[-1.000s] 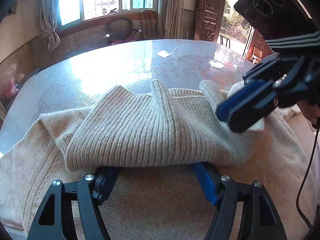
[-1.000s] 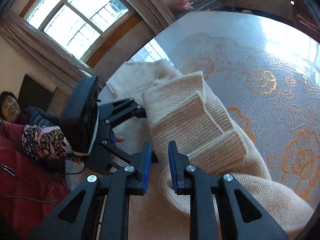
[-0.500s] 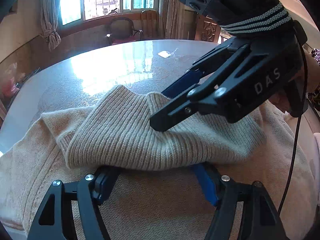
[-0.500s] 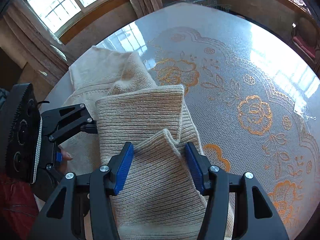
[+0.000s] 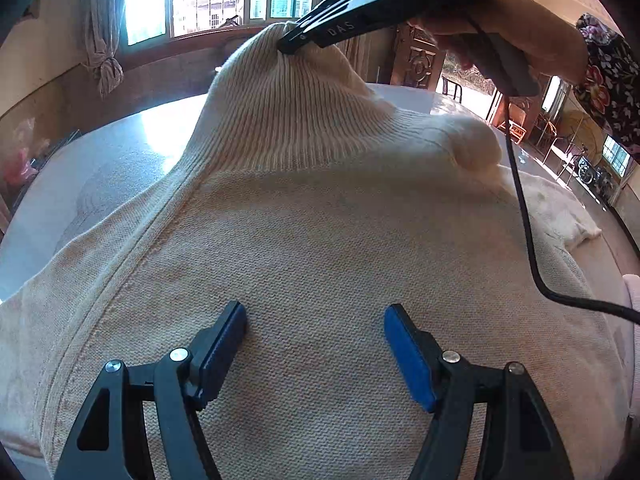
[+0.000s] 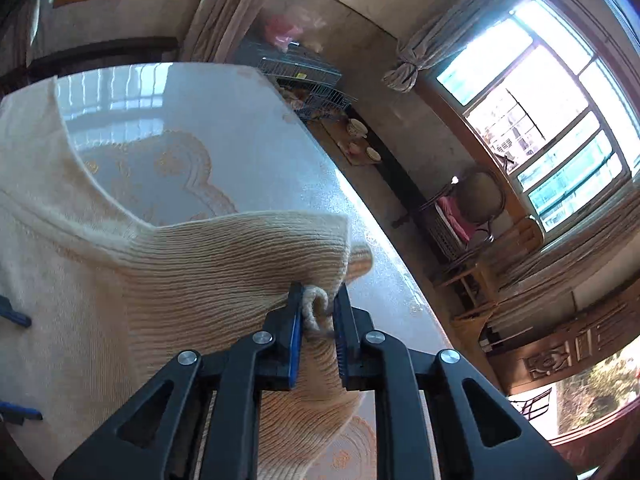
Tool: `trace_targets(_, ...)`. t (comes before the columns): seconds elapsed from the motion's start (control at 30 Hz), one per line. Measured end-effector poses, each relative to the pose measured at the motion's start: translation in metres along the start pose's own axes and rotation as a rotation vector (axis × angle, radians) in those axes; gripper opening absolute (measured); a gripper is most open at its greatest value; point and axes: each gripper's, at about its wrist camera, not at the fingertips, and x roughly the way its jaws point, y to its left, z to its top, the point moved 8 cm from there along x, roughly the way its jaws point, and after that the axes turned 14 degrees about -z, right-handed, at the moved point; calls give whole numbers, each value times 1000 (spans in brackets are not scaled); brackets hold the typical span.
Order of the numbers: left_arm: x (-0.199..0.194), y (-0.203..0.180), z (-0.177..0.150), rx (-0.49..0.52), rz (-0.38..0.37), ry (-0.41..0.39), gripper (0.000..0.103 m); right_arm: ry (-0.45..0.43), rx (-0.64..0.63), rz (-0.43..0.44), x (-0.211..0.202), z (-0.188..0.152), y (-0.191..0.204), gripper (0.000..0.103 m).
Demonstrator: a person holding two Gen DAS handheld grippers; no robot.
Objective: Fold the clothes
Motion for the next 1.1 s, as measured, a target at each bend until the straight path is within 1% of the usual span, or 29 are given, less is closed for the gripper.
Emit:
trace_targets(0.07, -1, 0, 0, -2, -3, -1, 73, 142, 186, 88, 34, -7, -16, 33)
trace_targets(0.13, -2, 0, -1, -6, -8, -3, 73, 166, 377, 81, 39, -15, -43, 33)
trace_targets(0.17, -2, 0, -1, -7, -9, -4, 73, 139, 452, 62, 33, -20, -58, 35)
trace_targets(0.2, -3, -1, -1, -7, -9, -4, 73, 110, 489, 50, 23, -25, -67, 41)
trace_targets(0.23, -3, 4, -2, -7, -10, -4, 73, 83, 494, 50, 12, -31, -70, 45)
trace_targets(0.27, -4, 8, -3, -6, -10, -3, 73, 81, 473, 67, 3, -39, -65, 49)
trace_targets(0.3, -4, 9, -3, -3, -6, -2, 73, 78, 452, 85, -7, -48, -59, 49)
trace_targets(0.4, -7, 4, 2, -5, 22, -5, 73, 160, 374, 206, -13, -85, -16, 49)
trace_targets(0.43, -7, 4, 8, -14, 23, -12, 73, 172, 371, 225, -11, -95, -8, 47)
trace_targets(0.47, -9, 6, 17, -22, 27, -30, 73, 183, 368, 243, -9, -105, 1, 37)
trace_targets(0.5, -12, 8, 29, -30, 32, -56, 73, 194, 366, 261, -7, -114, 9, 31)
trace_targets(0.53, -13, 14, 42, -36, 45, -79, 73, 207, 405, 284, -1, -118, 12, 31)
trace_targets(0.57, -9, 24, 57, -37, 75, -88, 73, 211, 453, 306, 6, -119, 13, 31)
trace_targets(0.63, 4, 49, 82, -37, 157, -83, 73, 220, 525, 350, 24, -115, 14, 31)
trace_targets(0.67, 11, 65, 90, -44, 206, -68, 73, 222, 532, 345, 34, -110, 13, 30)
trace_targets(0.7, 17, 80, 95, -66, 239, -49, 73, 215, 533, 341, 42, -103, 12, 30)
trace_targets(0.77, 25, 106, 98, -128, 264, -29, 74, 221, 510, 354, 59, -88, 13, 30)
trace_targets(0.8, 26, 116, 99, -158, 256, -36, 76, 222, 500, 334, 67, -82, 11, 28)
trace_targets(0.83, 25, 124, 100, -192, 234, -53, 76, 227, 506, 298, 75, -81, 5, 27)
trace_targets(0.87, 23, 132, 100, -223, 236, -64, 76, 232, 511, 261, 83, -80, -2, 23)
trace_targets(0.93, 19, 146, 100, -264, 257, -81, 76, 245, 547, 201, 96, -81, -15, 22)
trace_targets(1.1, 24, 152, 100, -264, 269, -75, 78, 285, 698, 88, 121, -94, -52, 20)
